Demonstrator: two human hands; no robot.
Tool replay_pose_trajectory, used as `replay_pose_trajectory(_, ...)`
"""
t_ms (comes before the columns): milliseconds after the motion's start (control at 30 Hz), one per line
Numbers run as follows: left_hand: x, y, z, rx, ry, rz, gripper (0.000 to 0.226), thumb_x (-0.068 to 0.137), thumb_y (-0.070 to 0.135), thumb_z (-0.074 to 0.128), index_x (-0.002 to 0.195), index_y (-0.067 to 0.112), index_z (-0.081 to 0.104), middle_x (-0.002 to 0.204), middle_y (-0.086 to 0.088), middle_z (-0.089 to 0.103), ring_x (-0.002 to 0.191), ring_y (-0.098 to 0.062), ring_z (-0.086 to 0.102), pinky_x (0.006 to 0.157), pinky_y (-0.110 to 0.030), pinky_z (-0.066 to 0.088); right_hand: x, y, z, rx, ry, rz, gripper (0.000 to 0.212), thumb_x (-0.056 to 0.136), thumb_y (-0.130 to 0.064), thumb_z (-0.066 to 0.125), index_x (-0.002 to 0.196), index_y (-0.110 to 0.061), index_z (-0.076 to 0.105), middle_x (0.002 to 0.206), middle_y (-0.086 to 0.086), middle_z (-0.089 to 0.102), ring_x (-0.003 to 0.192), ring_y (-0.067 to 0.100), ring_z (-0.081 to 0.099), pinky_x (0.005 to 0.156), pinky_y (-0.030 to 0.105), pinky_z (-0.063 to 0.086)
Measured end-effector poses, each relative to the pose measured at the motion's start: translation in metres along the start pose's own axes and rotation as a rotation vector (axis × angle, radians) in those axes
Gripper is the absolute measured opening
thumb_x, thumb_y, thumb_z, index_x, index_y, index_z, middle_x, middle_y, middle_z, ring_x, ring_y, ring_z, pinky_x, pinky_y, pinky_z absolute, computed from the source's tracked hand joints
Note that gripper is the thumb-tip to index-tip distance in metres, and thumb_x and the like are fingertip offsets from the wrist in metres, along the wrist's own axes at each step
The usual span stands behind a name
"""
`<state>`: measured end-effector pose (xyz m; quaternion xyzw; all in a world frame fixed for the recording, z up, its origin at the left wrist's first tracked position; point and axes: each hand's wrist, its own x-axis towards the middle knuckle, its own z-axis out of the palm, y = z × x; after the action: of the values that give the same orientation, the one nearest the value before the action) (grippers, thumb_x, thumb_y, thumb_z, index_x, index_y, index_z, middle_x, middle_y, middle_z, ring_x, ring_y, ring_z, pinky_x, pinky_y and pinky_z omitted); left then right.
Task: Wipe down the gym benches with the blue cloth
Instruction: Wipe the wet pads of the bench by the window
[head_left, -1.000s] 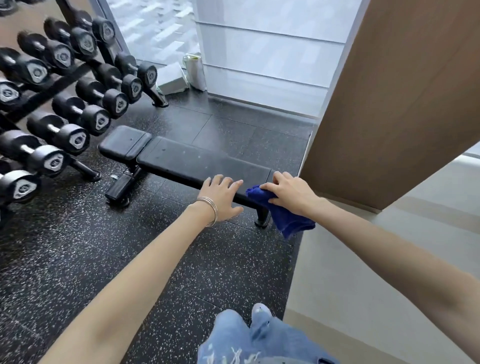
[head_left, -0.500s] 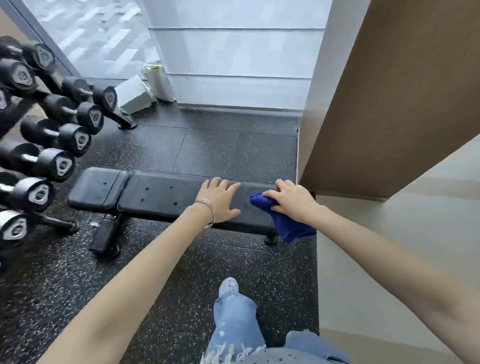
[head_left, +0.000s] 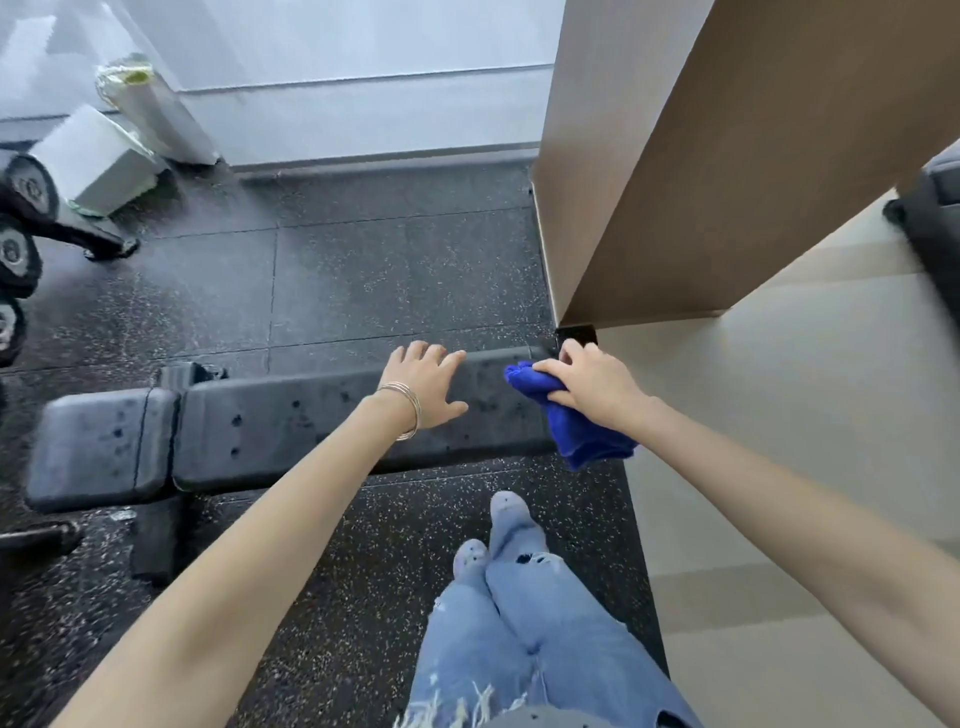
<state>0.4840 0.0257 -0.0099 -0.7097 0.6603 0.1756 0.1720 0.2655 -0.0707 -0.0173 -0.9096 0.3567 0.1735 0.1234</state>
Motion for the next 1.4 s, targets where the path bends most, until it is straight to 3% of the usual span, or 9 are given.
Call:
replay_pose_trajectory(300, 0.071, -0.030, 0.017, -0.053, -0.102, -0.004, 0.074, 0.087, 0.055, 0.049, 0.147, 0.022, 0.022, 0.147, -0.005, 0.035, 0.137, -0.029, 0.027, 0.111, -0.043, 0.027, 0.074, 0.020, 0.043, 0.079, -0.144, 0.066, 0.045, 0.095, -0.040, 0.049, 0.138, -0.031, 0.039, 0.124, 0.008, 0.040, 0.106, 0.031, 0.045, 0.088, 0.041, 0.045)
replay_pose_trajectory(633, 0.169, -0.037, 0.064, -0.102, -0.209, 0.041, 0.072, 0.088, 0.052, 0.049, 0.147, 0.020, 0.023, 0.148, -0.008, 0.033, 0.136, -0.031, 0.028, 0.110, -0.044, 0.027, 0.137, 0.032, 0.101, 0.177, -0.234, 0.162, 0.042, 0.095, -0.037, 0.050, 0.136, -0.030, 0.041, 0.119, 0.008, 0.040, 0.105, 0.030, 0.043, 0.084, 0.041, 0.043)
replay_pose_trajectory(967, 0.250, -0.066, 0.155, -0.162, -0.275, 0.061, 0.073, 0.089, 0.048, 0.052, 0.147, 0.017, 0.021, 0.149, -0.010, 0.030, 0.135, -0.032, 0.029, 0.110, -0.043, 0.028, 0.223, 0.034, 0.168, 0.270, -0.159, 0.408, 0.047, 0.093, -0.031, 0.053, 0.138, -0.029, 0.039, 0.121, 0.009, 0.039, 0.109, 0.028, 0.040, 0.082, 0.040, 0.041)
replay_pose_trajectory(1200, 0.301, -0.090, 0.222, -0.160, -0.285, 0.098, 0.079, 0.088, 0.046, 0.056, 0.149, 0.015, 0.017, 0.154, -0.010, 0.022, 0.140, -0.032, 0.022, 0.114, -0.045, 0.024, 0.289, 0.042, 0.229, 0.322, -0.017, 0.613, 0.045, 0.095, -0.028, 0.052, 0.138, -0.029, 0.040, 0.123, 0.009, 0.039, 0.111, 0.027, 0.039, 0.085, 0.043, 0.041)
replay_pose_trajectory(1300, 0.315, -0.089, 0.250, -0.161, -0.275, 0.121, 0.082, 0.087, 0.047, 0.056, 0.149, 0.014, 0.015, 0.154, -0.010, 0.021, 0.141, -0.031, 0.022, 0.115, -0.045, 0.023, 0.308, 0.041, 0.259, 0.300, -0.031, 0.684, 0.047, 0.095, -0.036, 0.050, 0.140, -0.032, 0.036, 0.126, 0.009, 0.038, 0.111, 0.029, 0.038, 0.086, 0.043, 0.040)
replay_pose_trajectory(1400, 0.321, -0.085, 0.273, -0.178, -0.258, 0.141, 0.084, 0.086, 0.048, 0.057, 0.149, 0.013, 0.015, 0.153, -0.010, 0.024, 0.139, -0.032, 0.025, 0.114, -0.045, 0.025, 0.315, 0.037, 0.282, 0.201, 0.057, 0.747, 0.048, 0.091, -0.047, 0.049, 0.137, -0.036, 0.038, 0.128, 0.008, 0.038, 0.108, 0.031, 0.038, 0.083, 0.042, 0.036)
